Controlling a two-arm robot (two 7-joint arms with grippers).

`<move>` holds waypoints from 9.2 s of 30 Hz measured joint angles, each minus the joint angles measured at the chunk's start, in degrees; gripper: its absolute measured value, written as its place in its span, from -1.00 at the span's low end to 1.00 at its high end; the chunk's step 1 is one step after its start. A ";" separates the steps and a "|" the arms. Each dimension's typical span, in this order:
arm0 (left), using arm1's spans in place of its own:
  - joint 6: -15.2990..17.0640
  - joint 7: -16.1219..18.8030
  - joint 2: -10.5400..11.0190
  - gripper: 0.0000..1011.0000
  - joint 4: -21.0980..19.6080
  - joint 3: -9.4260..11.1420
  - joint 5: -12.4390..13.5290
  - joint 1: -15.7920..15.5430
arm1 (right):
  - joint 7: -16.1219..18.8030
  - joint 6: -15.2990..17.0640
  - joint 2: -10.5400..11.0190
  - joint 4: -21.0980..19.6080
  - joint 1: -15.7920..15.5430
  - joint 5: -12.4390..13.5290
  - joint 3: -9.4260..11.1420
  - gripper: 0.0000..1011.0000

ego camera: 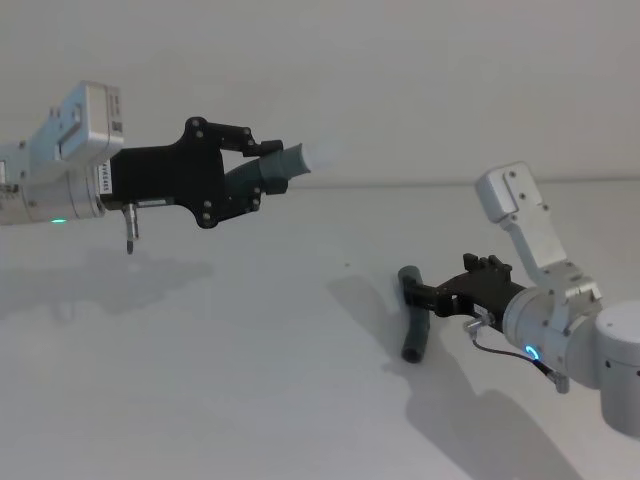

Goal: Use both hands to pick up one end of the pipe from the table, align the ends, and insert them.

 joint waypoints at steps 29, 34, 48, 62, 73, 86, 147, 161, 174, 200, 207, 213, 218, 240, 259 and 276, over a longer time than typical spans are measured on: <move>0.01 0.00 0.00 -0.33 0.00 0.00 0.00 0.00 | -0.46 -2.75 -4.74 7.95 2.82 -1.99 -1.74 0.98; 0.00 0.00 0.00 -0.33 0.00 0.00 0.00 0.00 | -0.51 -3.36 -5.14 9.24 3.07 -2.56 -2.10 0.98; 0.00 0.00 0.00 -0.33 0.00 0.00 0.00 0.00 | -0.74 -4.69 -5.95 11.90 3.50 -4.03 -2.63 0.98; 0.01 0.00 0.00 -0.33 0.00 0.00 0.00 0.00 | -0.75 -5.72 -6.78 13.81 3.33 -4.41 -1.97 0.98; 0.00 0.00 0.00 -0.33 0.00 0.00 0.00 0.00 | -0.58 -6.20 -7.15 14.38 3.15 -4.43 -1.61 0.88; 0.01 0.00 0.00 -0.34 0.00 0.00 0.00 0.00 | -0.50 -6.41 -7.32 14.63 3.08 -4.42 -1.42 0.16; 0.00 0.00 0.00 -0.33 0.00 0.00 0.00 0.00 | 9.47 -25.57 4.53 5.22 -2.55 -8.58 -0.32 -0.50; 0.00 0.00 0.00 -0.33 0.00 0.00 0.00 0.00 | 18.82 -34.07 13.31 3.02 -1.39 -11.72 -0.29 -0.50; 0.00 0.00 0.00 -0.33 0.00 0.00 0.00 0.00 | 26.09 -42.32 20.17 2.55 2.56 -16.25 -1.77 -0.50; 0.00 0.00 0.00 -0.33 0.00 0.00 0.00 0.00 | 33.90 -58.06 31.10 -1.43 12.22 -24.75 -3.31 -0.50; 0.00 0.00 0.00 -0.34 -0.01 0.00 0.00 0.00 | 34.88 -60.08 32.33 -2.65 14.41 -25.76 -3.33 -0.50; 0.01 0.00 0.00 -0.34 -0.01 0.00 0.00 0.00 | 36.05 -60.40 32.55 -3.55 16.53 -26.52 -4.04 -0.50; 0.00 0.00 0.00 -0.33 0.00 0.00 0.00 0.00 | 36.94 -60.18 32.45 -4.07 17.82 -26.94 -4.93 -0.50; 0.01 0.00 0.00 -0.33 0.00 0.00 0.00 0.00 | 40.20 -56.30 30.10 -4.93 23.06 -30.49 -9.67 -0.50; 0.00 0.00 0.00 -0.33 -0.01 0.00 0.00 0.00 | 41.13 -53.65 27.77 -5.01 26.33 -31.57 -12.25 -0.50; 0.00 0.00 0.00 -0.33 0.00 0.00 0.00 0.00 | 41.74 -52.94 26.37 -4.32 28.64 -31.52 -13.86 -0.50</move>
